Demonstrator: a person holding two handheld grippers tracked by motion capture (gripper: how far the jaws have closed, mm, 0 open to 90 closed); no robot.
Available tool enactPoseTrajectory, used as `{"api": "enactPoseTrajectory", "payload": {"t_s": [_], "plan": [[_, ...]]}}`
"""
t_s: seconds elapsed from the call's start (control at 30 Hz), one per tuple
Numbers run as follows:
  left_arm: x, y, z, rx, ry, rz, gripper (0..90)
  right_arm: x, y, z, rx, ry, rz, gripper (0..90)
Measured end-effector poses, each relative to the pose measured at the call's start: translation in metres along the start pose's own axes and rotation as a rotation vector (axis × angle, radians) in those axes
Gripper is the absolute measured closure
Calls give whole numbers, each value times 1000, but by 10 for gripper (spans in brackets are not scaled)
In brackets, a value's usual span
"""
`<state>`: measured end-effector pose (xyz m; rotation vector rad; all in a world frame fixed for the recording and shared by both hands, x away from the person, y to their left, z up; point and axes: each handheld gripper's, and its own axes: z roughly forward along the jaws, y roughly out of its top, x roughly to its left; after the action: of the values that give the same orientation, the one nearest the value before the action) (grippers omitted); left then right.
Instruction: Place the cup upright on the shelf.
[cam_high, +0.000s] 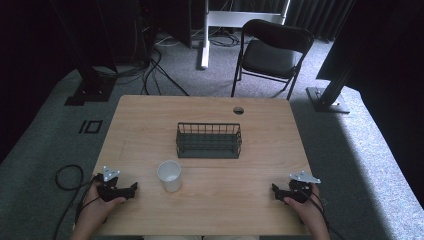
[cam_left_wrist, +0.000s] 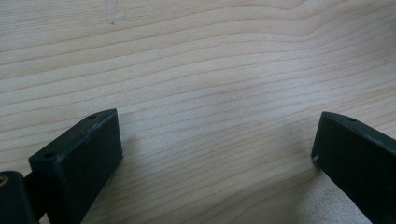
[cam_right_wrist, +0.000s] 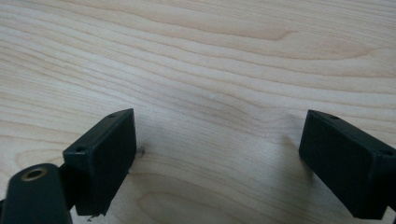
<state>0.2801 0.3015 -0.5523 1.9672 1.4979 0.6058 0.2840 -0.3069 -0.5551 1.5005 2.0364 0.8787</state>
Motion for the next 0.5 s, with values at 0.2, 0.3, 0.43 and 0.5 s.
{"api": "enactPoseTrajectory", "payload": {"t_s": [0.2, 0.3, 0.43, 0.5], "plan": [[0, 0, 0, 1, 0, 0, 21, -1, 0, 0, 0, -1, 1, 108], [0, 0, 0, 1, 0, 0, 21, -1, 0, 0, 0, -1, 1, 107], [0, 0, 0, 2, 0, 1, 22, -1, 0, 0, 1, -1, 1, 107], [0, 0, 0, 1, 0, 1, 21, -1, 0, 0, 1, -1, 1, 107]]}}
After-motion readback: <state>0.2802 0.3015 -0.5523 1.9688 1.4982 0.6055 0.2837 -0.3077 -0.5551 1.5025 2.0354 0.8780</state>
